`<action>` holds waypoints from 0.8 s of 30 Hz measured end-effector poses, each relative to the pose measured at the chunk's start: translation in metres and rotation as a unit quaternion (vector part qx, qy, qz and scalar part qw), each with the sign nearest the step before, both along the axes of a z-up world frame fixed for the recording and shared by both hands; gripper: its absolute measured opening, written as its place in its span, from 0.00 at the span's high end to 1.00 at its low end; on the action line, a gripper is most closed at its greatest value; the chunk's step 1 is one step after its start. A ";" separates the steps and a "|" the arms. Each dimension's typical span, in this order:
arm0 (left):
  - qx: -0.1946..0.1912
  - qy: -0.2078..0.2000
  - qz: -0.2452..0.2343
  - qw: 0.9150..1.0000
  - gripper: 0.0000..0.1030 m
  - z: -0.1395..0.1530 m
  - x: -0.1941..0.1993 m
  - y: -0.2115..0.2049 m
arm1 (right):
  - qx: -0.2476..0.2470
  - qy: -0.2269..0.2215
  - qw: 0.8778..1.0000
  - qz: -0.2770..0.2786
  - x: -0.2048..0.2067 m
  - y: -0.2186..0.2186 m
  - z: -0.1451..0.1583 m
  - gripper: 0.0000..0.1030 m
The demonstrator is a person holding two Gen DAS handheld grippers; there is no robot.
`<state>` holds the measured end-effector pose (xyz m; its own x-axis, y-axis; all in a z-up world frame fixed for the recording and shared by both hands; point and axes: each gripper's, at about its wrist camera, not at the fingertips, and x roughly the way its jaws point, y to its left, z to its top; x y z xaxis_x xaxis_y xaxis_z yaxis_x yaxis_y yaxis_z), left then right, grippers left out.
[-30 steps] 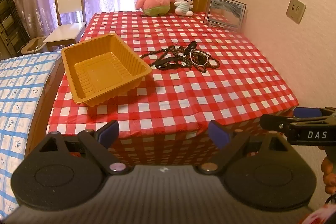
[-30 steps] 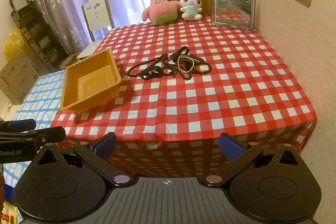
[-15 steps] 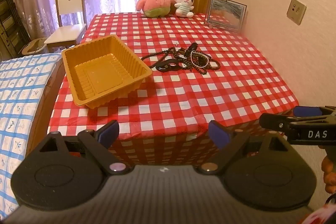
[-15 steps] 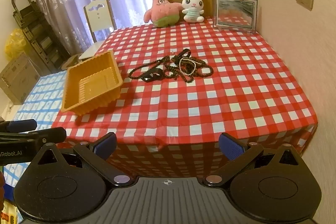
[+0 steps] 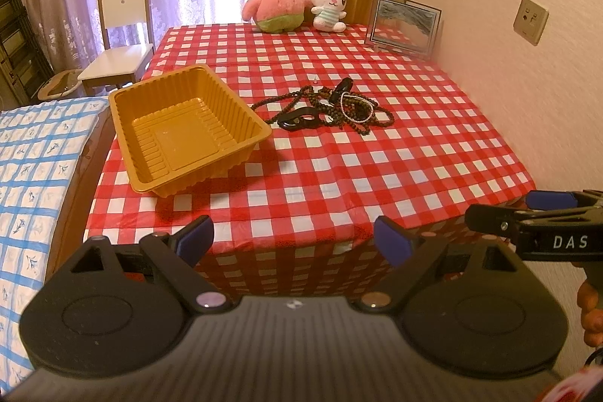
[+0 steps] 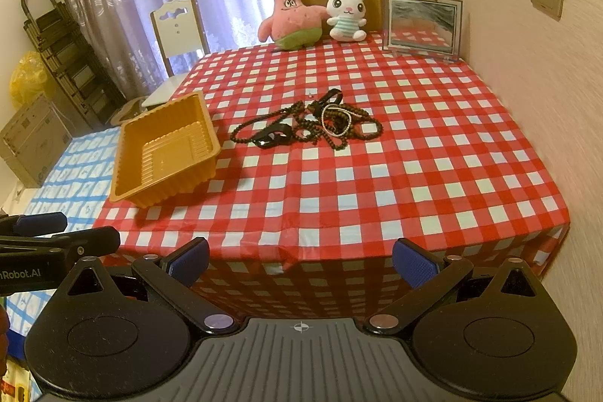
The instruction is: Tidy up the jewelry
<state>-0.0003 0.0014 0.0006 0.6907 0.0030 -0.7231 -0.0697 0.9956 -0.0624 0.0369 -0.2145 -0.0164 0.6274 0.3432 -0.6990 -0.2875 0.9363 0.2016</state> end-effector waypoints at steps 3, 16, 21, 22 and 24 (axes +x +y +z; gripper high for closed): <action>0.000 0.000 0.000 1.000 0.12 0.000 0.000 0.000 | 0.000 0.000 1.000 0.000 0.001 0.000 0.000 0.00; 0.001 -0.001 0.000 1.000 0.12 0.003 0.003 -0.001 | 0.002 -0.005 1.000 0.000 -0.002 -0.002 0.001 0.00; 0.001 -0.002 0.000 1.000 0.12 0.003 0.006 -0.001 | 0.002 -0.005 1.000 0.000 -0.002 -0.001 0.001 0.00; 0.001 -0.001 0.000 1.000 0.12 0.003 0.007 -0.001 | 0.002 -0.005 1.000 0.000 -0.001 -0.001 0.001 0.00; 0.001 -0.002 0.000 1.000 0.12 0.003 0.006 -0.001 | 0.002 -0.005 1.000 0.000 -0.001 -0.001 0.001 0.00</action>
<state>0.0059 0.0006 0.0035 0.6936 0.0038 -0.7204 -0.0692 0.9957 -0.0614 0.0356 -0.2158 -0.0151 0.6348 0.3458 -0.6910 -0.2895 0.9356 0.2023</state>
